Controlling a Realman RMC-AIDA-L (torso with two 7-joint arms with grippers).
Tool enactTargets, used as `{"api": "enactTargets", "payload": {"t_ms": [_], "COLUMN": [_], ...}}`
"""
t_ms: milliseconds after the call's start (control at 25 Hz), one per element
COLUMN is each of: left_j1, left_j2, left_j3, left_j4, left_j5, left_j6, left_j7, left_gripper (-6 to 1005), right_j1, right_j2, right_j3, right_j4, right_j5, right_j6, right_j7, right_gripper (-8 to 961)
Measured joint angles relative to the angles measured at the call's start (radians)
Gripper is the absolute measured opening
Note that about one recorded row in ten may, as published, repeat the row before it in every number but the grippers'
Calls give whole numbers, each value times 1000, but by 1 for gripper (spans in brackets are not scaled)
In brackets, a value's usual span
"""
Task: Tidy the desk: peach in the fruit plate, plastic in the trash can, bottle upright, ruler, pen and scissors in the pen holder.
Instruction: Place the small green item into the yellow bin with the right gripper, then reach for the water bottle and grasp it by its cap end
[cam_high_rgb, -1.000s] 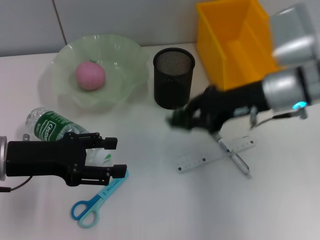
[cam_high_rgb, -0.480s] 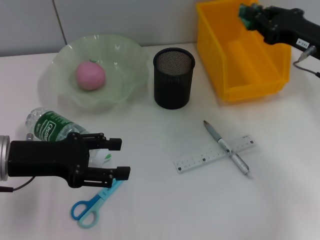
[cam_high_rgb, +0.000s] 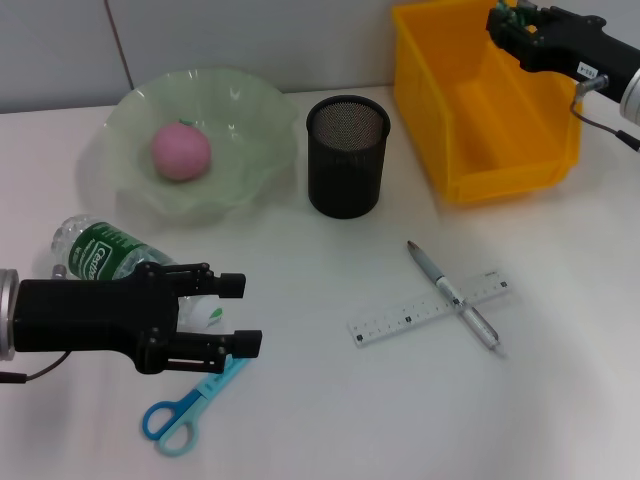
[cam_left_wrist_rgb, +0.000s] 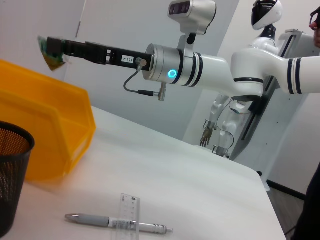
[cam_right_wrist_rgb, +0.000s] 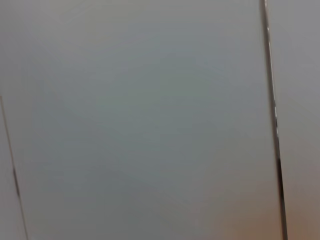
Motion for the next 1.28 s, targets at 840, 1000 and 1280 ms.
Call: {"api": "enactTargets", "payload": {"t_ms": [840,1000,1280], "left_j1": [-4,-4,-3], "left_j2": [0,0,0], "left_j3": [-11,-13,-14], "left_j4": [1,1,1], "left_j5": [-1,-1,-1], "left_j6": [2,2,2], "left_j7": [0,0,0], "left_gripper": [813,813,813], "right_j1": [-45,-62,-31], "right_j2": [-17,-40,-82], "right_j3": [0,1,1], "right_j4": [-89,-163,-369], "right_j5": [15,-45,-382], "right_j6": [-288,-489,-773], "right_j7": [172,270,426], "right_gripper": [731,730,730]}}
